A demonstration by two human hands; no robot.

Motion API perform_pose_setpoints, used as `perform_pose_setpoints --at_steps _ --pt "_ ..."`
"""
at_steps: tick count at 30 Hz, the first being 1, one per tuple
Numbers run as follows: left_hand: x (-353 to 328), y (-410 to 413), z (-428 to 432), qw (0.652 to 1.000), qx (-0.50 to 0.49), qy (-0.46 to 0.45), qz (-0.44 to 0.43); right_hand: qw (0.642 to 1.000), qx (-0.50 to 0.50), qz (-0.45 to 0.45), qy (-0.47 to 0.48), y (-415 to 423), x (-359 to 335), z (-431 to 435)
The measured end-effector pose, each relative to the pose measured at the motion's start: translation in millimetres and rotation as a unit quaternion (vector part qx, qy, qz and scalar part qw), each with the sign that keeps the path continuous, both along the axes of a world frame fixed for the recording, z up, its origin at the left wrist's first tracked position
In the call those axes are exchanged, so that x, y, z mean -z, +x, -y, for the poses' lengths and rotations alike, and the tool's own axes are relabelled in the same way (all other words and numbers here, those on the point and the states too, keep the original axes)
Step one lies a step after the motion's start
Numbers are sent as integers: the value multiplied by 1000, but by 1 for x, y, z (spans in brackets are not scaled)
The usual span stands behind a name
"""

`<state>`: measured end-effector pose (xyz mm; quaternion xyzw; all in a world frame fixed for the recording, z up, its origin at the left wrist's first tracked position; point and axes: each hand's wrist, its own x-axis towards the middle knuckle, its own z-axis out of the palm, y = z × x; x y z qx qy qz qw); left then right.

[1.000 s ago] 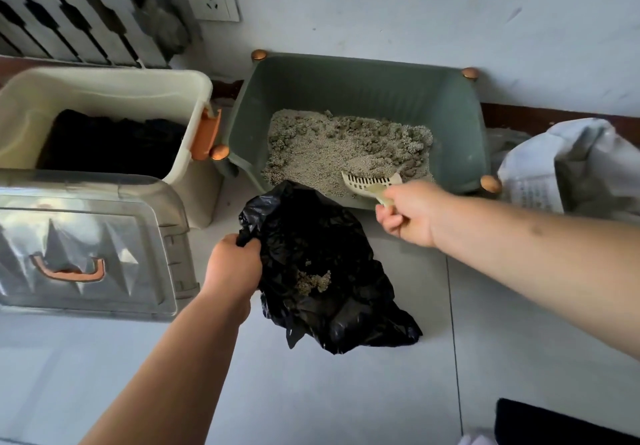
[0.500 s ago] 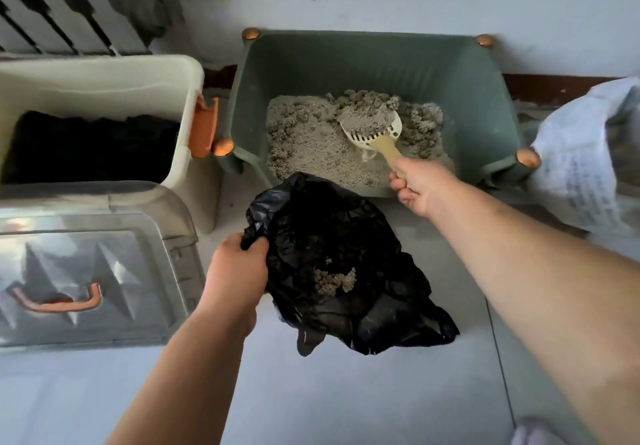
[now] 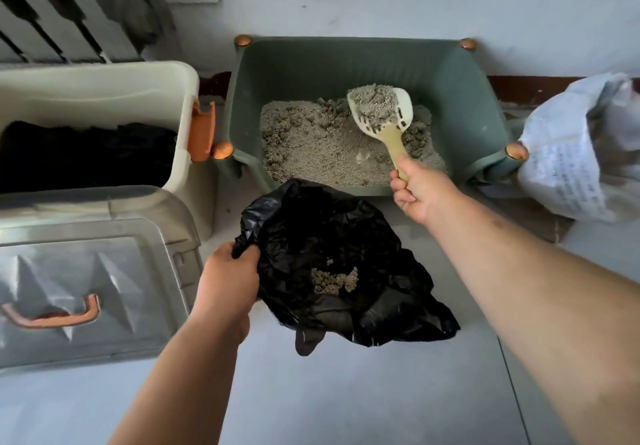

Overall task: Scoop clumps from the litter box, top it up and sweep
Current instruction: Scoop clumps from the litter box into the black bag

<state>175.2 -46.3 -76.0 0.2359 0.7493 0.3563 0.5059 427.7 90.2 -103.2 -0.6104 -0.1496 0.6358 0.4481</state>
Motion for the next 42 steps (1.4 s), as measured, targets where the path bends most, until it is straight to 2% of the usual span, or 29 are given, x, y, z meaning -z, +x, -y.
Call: perform_pose_setpoints --at_steps 7,21,29,34,42 --pt "-10 -3 5 1000 9 -6 -6 999 -29 41 2 6 -9 7" --pt "-22 20 7 999 22 7 -37 996 -82 29 14 35 -20 44" --pt "-29 30 16 996 36 44 -68 990 -126 63 22 56 -29 53" --pt "-24 33 11 995 29 34 -92 991 -124 51 22 63 -30 56" --pt "-22 36 4 996 26 37 -82 986 -159 40 23 70 -47 72"
